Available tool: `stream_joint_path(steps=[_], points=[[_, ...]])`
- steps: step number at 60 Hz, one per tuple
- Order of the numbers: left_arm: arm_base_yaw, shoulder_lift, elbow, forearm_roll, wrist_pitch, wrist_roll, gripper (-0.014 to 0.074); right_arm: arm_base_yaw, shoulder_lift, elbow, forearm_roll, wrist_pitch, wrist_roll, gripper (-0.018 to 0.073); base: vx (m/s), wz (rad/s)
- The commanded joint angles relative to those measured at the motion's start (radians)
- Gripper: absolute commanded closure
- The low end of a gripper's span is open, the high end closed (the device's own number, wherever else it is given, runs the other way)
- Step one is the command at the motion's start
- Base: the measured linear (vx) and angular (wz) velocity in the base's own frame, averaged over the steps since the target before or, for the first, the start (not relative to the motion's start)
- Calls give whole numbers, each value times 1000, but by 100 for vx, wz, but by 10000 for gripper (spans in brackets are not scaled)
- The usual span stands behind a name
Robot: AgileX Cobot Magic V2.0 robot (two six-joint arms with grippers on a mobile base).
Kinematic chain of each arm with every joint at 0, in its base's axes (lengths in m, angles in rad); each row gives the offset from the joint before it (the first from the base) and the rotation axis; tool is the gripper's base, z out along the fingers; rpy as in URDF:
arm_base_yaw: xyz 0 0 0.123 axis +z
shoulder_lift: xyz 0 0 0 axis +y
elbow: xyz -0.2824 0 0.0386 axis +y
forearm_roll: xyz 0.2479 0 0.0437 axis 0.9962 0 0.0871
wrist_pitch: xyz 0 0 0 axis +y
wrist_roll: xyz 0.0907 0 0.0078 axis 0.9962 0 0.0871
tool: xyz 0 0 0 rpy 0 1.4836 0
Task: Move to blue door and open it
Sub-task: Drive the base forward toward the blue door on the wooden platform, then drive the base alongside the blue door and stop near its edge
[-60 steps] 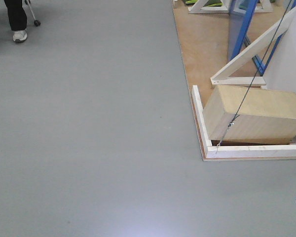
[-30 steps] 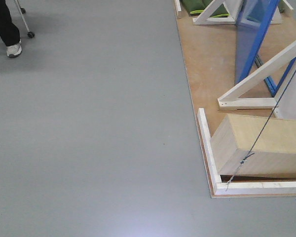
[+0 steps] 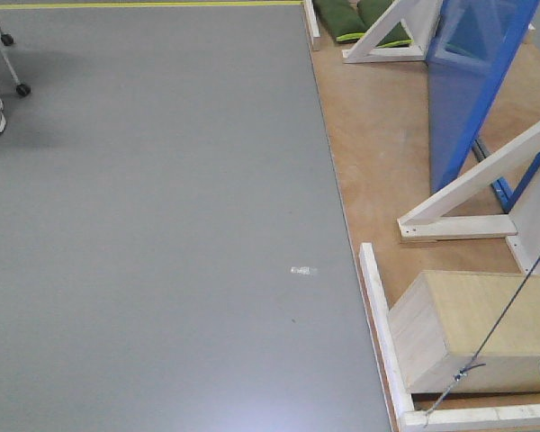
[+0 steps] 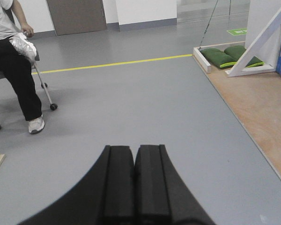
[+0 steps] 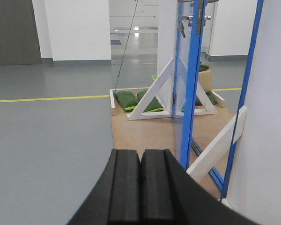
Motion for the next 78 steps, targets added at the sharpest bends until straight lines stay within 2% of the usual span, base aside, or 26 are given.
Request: stream_joint_path(steps=[1,78], points=[[-4,-7,6,-8,-85,-2,526,0,-17,22,-12,-83,-4,557,41,-5],[-4,-7,6,-8,-85,-2,526,0,-17,22,-12,-83,-4,557,43,-1]])
